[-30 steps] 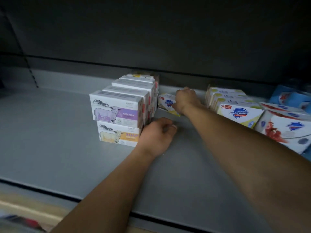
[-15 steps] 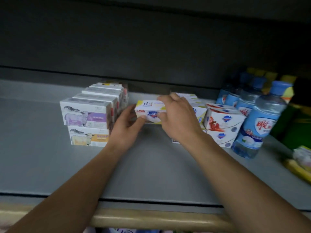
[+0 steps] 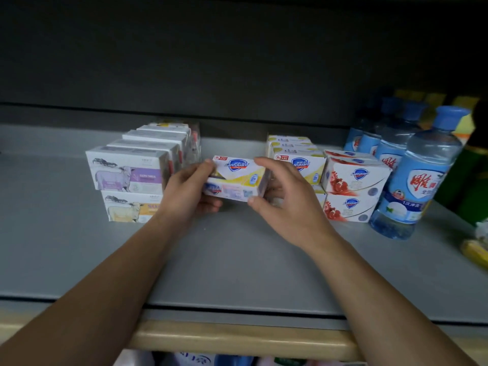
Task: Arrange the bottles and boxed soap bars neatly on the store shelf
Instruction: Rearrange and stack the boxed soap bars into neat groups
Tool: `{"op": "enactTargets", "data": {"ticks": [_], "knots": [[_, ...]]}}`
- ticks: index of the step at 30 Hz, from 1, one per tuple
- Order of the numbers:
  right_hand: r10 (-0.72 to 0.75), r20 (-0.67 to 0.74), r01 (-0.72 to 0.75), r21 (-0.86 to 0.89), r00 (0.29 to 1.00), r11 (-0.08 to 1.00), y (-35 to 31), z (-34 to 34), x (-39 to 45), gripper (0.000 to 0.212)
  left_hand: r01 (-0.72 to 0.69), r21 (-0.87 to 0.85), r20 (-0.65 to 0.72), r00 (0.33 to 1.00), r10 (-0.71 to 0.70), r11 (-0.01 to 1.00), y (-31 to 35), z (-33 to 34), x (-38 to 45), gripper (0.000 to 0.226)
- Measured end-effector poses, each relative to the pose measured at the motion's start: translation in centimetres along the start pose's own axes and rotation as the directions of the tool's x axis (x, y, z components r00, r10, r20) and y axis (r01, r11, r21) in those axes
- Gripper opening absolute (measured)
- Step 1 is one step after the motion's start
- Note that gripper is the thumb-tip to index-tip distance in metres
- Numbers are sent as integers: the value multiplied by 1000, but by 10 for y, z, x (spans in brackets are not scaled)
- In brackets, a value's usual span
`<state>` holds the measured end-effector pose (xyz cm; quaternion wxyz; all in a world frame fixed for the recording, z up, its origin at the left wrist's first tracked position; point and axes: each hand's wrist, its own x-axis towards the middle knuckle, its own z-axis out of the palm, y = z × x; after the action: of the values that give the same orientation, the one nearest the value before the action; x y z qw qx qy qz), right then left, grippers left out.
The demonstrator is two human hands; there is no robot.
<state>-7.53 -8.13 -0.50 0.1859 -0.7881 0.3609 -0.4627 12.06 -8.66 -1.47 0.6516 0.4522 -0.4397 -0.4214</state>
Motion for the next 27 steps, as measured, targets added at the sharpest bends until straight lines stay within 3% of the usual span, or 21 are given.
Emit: {"op": "enactTargets", "data": {"ticks": [4, 9, 13, 16, 19, 23, 27], "knots": [[236, -99, -221, 141, 967, 965, -4, -1, -1, 29, -81, -51, 107, 991, 86, 995, 5, -3, -3, 37], [452, -45, -429, 241, 891, 870, -6, -8, -1, 65, -230, 89, 207, 956, 208, 969, 2, -1, -8, 38], [508, 11, -501, 185, 862, 846, -7, -6, -1, 71, -220, 138, 188, 963, 192, 966, 2, -3, -8, 46], [501, 0, -486, 248, 865, 838, -4, -6, 0, 57, -201, 114, 190, 966, 177, 973, 3, -1, -9, 39], [458, -7, -410, 435, 889, 802, -3, -9, 2, 24, -111, 1, 196, 974, 109, 994, 4, 3, -8, 26], [343, 7, -302, 491, 939, 817, 1, -10, 2, 36, -48, -2, 236, 970, 47, 999, 2, 2, -8, 24], [301, -72, -260, 341, 951, 903, 6, -5, 0, 33, -18, -77, 289, 956, 40, 997, 2, 0, -8, 35]]}}
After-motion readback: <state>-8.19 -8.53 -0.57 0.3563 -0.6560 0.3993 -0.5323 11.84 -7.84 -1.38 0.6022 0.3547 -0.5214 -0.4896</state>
